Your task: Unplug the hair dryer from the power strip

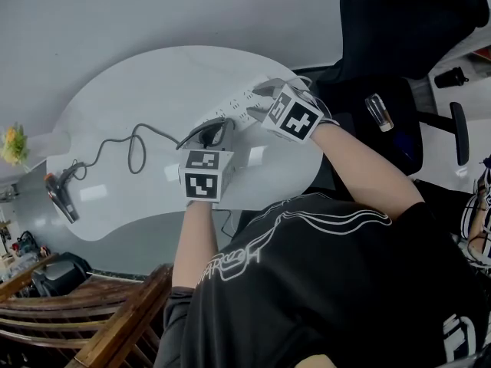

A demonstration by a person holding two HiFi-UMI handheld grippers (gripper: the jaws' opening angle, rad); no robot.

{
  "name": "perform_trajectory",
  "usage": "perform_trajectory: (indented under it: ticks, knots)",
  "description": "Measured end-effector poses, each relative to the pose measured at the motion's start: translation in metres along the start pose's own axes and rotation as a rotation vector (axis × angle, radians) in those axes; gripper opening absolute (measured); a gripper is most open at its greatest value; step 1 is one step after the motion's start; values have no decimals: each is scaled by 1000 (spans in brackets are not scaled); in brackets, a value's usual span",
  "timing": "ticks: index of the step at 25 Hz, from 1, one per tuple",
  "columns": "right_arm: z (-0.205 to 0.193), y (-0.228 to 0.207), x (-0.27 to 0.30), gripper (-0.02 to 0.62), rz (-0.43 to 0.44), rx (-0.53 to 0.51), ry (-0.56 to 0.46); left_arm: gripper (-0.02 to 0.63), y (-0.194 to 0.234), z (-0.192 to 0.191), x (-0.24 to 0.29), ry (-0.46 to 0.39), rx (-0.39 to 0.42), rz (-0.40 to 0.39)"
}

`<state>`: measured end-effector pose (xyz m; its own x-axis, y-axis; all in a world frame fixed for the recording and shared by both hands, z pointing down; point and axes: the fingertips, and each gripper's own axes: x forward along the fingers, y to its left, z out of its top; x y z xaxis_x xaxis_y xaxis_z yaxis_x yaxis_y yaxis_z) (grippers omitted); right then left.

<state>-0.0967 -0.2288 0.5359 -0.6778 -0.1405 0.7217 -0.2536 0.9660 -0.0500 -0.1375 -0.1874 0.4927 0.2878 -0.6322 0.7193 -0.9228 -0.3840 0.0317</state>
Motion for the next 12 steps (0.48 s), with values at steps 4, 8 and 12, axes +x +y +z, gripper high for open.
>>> perform_trajectory:
  ticks: [4, 8, 12]
  knots:
    - [0, -1, 0, 158, -5, 5, 0, 38, 2, 1, 1, 12, -15, 10]
    - [1, 0, 1, 158, -9, 10, -4, 38, -5, -3, -3, 40, 194, 73]
    - [1, 0, 1, 158, -2, 8, -9, 38, -7, -3, -2, 35, 179, 57]
